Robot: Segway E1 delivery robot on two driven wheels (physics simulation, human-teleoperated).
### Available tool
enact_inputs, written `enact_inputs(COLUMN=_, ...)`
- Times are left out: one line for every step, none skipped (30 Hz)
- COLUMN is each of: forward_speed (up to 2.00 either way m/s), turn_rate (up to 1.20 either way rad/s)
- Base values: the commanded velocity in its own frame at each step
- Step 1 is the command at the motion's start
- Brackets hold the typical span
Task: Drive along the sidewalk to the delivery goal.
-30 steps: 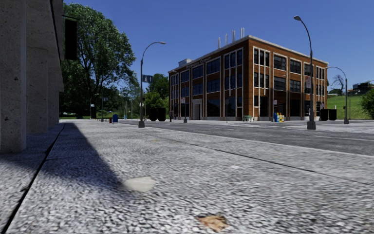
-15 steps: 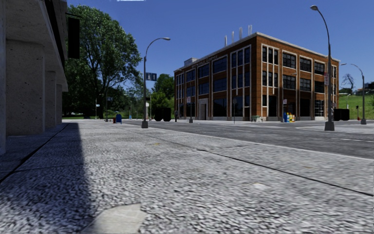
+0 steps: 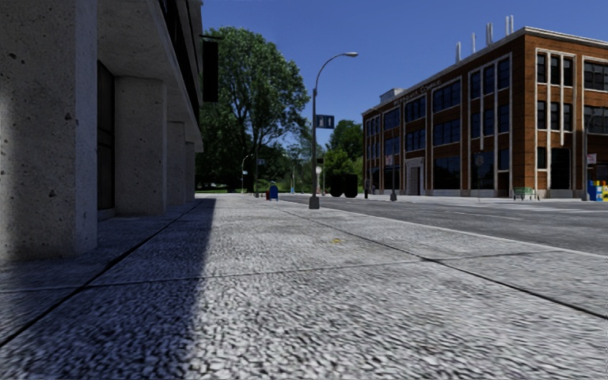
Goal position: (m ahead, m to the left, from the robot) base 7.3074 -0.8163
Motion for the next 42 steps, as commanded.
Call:
enact_inputs(forward_speed=1.60, turn_rate=0.20)
enact_inputs(forward_speed=1.60, turn_rate=0.20)
enact_inputs(forward_speed=1.60, turn_rate=0.20)
enact_inputs(forward_speed=1.60, turn_rate=0.19)
enact_inputs(forward_speed=1.60, turn_rate=0.19)
enact_inputs(forward_speed=1.60, turn_rate=0.18)
enact_inputs(forward_speed=1.60, turn_rate=0.17)
enact_inputs(forward_speed=1.60, turn_rate=0.17)
enact_inputs(forward_speed=1.60, turn_rate=0.17)
enact_inputs(forward_speed=1.60, turn_rate=0.17)
enact_inputs(forward_speed=1.60, turn_rate=0.17)
enact_inputs(forward_speed=1.60, turn_rate=0.17)
enact_inputs(forward_speed=1.60, turn_rate=0.31)
enact_inputs(forward_speed=1.60, turn_rate=0.79)
enact_inputs(forward_speed=1.60, turn_rate=1.20)
enact_inputs(forward_speed=1.60, turn_rate=1.20)
enact_inputs(forward_speed=1.60, turn_rate=1.20)
enact_inputs(forward_speed=1.60, turn_rate=1.20)
enact_inputs(forward_speed=1.60, turn_rate=0.49)
enact_inputs(forward_speed=1.60, turn_rate=0.00)
enact_inputs(forward_speed=1.60, turn_rate=0.00)
enact_inputs(forward_speed=1.60, turn_rate=0.00)
enact_inputs(forward_speed=1.60, turn_rate=0.00)
enact_inputs(forward_speed=1.60, turn_rate=0.00)
enact_inputs(forward_speed=1.60, turn_rate=0.00)
enact_inputs(forward_speed=1.60, turn_rate=0.00)
enact_inputs(forward_speed=1.60, turn_rate=0.00)
enact_inputs(forward_speed=1.60, turn_rate=0.00)
enact_inputs(forward_speed=1.60, turn_rate=0.00)
enact_inputs(forward_speed=1.60, turn_rate=0.00)
enact_inputs(forward_speed=1.60, turn_rate=0.00)
enact_inputs(forward_speed=1.60, turn_rate=0.00)
enact_inputs(forward_speed=1.60, turn_rate=0.00)
enact_inputs(forward_speed=1.60, turn_rate=0.00)
enact_inputs(forward_speed=1.60, turn_rate=0.00)
enact_inputs(forward_speed=1.60, turn_rate=0.00)
enact_inputs(forward_speed=1.60, turn_rate=0.00)
enact_inputs(forward_speed=1.60, turn_rate=0.00)
enact_inputs(forward_speed=1.60, turn_rate=0.00)
enact_inputs(forward_speed=1.60, turn_rate=0.00)
enact_inputs(forward_speed=1.60, turn_rate=0.00)
enact_inputs(forward_speed=1.60, turn_rate=0.00)
